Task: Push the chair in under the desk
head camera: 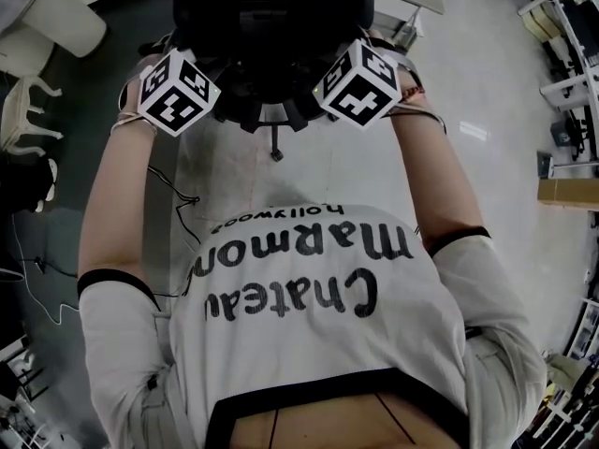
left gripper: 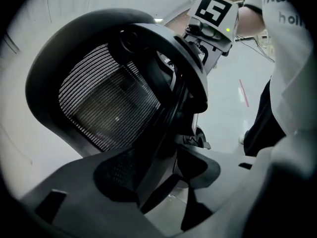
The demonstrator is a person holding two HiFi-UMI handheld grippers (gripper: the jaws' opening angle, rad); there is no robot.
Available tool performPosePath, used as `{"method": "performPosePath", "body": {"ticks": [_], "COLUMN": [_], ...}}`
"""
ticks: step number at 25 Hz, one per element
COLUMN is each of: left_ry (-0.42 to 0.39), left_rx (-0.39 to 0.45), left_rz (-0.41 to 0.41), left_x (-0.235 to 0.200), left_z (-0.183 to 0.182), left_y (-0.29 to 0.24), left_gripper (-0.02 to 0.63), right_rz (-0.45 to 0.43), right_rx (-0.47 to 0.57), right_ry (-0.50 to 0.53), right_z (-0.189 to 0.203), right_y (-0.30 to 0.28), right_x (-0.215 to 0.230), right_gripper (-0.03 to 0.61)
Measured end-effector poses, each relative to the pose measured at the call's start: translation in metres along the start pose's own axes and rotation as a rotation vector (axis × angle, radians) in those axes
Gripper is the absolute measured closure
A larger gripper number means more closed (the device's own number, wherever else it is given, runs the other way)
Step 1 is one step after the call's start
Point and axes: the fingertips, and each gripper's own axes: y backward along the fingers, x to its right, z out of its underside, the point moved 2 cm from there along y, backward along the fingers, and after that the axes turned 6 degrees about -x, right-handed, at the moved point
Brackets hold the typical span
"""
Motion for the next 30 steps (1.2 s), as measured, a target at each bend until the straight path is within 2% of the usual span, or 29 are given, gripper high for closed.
{"method": "performPosePath", "body": {"ticks": [7, 13, 20, 26, 30], "left_ry": [-0.039, -0.059, -0.049, -0.047, -0.053], "left_rx": [-0.012, -0.037, -0.087, -0.067, -0.048], "left_rz": [-0.005, 0.001, -0.047, -0.036, -0.036], "left_x": [-0.027, -0.053, -0.066, -0.073, -0.079], "left_z": [0.018, 0.035, 0.044, 0.045, 0.045], "left_y": [-0.014, -0.025, -0.040, -0.049, -0.050], "left_gripper": [0.363, 0.356, 0.344, 0.344, 0.344], "right_rz": [0.001, 0.020, 0.029, 0.044, 0.052], "right_rx": [-0.021, -0.015, -0.010, -0.042, -0.028], "right_ry": [-0.028, -0.037, -0.043, -0.041, -0.059], "right_z": [-0.025, -0.050, -0.060, -0.062, -0.065], "right_y": [-0.017, -0.031, -0.044, -0.054, -0.054], "right_x": [0.001, 0.001, 0.001, 0.010, 0.016], "right_gripper": [0.337, 0.336, 0.337, 0.341, 0.365]}}
